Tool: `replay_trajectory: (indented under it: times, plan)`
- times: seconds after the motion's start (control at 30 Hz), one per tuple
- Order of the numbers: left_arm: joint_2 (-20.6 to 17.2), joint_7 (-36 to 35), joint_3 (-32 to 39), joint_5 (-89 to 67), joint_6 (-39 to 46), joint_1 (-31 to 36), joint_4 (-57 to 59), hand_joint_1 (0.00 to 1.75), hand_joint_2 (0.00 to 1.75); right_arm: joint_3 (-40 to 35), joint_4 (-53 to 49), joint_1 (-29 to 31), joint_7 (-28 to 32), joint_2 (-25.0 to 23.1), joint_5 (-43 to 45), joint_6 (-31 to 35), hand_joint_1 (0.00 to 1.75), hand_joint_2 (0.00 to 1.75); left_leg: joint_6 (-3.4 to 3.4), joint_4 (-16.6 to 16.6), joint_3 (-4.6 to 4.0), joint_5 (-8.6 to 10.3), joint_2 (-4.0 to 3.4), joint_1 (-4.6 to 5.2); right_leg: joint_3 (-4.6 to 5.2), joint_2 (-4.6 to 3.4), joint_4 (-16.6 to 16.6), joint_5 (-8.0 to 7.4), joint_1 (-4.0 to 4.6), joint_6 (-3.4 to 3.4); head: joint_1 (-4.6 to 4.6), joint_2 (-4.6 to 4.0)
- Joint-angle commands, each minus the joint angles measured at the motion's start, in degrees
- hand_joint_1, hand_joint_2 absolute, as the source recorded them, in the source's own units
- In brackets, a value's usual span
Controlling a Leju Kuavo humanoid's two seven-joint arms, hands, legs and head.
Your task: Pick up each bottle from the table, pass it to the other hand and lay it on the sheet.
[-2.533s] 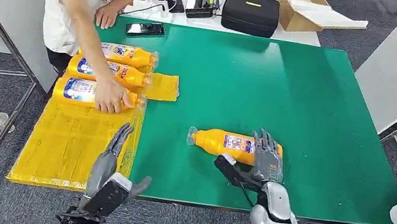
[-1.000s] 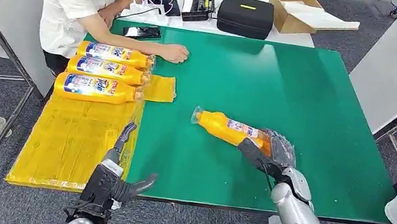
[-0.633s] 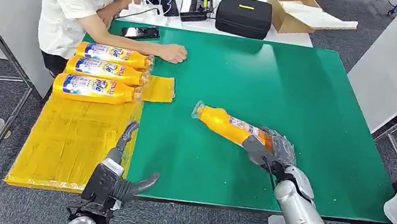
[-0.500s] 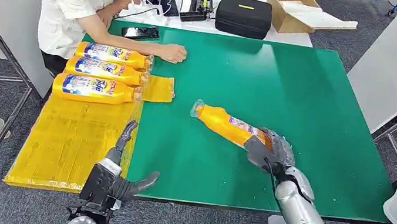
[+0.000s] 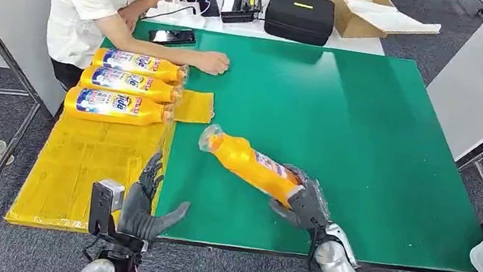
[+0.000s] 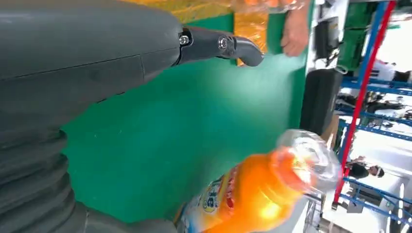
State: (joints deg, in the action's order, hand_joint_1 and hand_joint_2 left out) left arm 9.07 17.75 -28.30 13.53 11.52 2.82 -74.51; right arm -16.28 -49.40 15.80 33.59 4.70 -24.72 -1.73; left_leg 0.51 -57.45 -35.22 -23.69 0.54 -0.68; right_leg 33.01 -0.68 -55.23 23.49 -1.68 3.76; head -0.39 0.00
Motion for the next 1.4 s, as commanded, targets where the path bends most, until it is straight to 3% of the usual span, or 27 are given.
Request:
replay_trajectory:
  times: [0.03,0.2,0.33,0.73,1.4]
  plan:
    - [-1.18,-0.16,-1.51,0.71,-0.33,2.65,4.55,0.0,1.75,-2.67,-4.1,-0.33,-0.16,-0.87,0.58,-0.48,1.75,1.75,0.01,0.0,0.14,-0.11,-0.01,0.0,-0.16,0.09,0.02,0.12,0.04,-0.19,0.0,0.0]
    - [-1.33,-0.27,-1.64,1.4,-0.63,2.69,4.5,0.0,1.75,-2.98,-4.31,-0.4,0.9,-0.99,1.22,-0.49,1.75,1.75,0.0,-0.01,-0.05,-0.09,0.0,0.0,0.0,0.09,0.01,0.1,0.01,-0.19,0.02,0.0]
    - [-1.45,0.24,-2.2,2.19,-1.9,3.58,4.27,0.0,1.75,-6.09,-6.19,-1.38,1.89,-4.23,2.02,-1.96,1.75,1.75,-0.02,-0.01,-0.06,-0.1,-0.06,-0.02,0.06,0.02,0.0,0.09,0.03,-0.21,0.0,0.0]
    - [-0.58,0.63,-3.34,4.28,-3.06,7.24,4.78,0.0,1.75,-16.35,6.33,3.69,3.71,-10.67,3.5,-2.52,1.75,1.75,0.01,-0.01,-0.02,-0.11,-0.15,-0.11,0.02,-0.03,0.02,0.08,0.11,-0.2,0.02,0.0]
    - [-0.92,1.74,-3.33,7.29,-4.14,8.79,2.46,0.0,1.75,-20.5,8.95,4.31,4.5,-11.41,6.11,-3.43,1.75,1.75,-0.01,-0.05,-0.06,-0.11,0.04,-0.09,0.0,0.17,-0.04,0.16,0.09,-0.26,0.0,0.0]
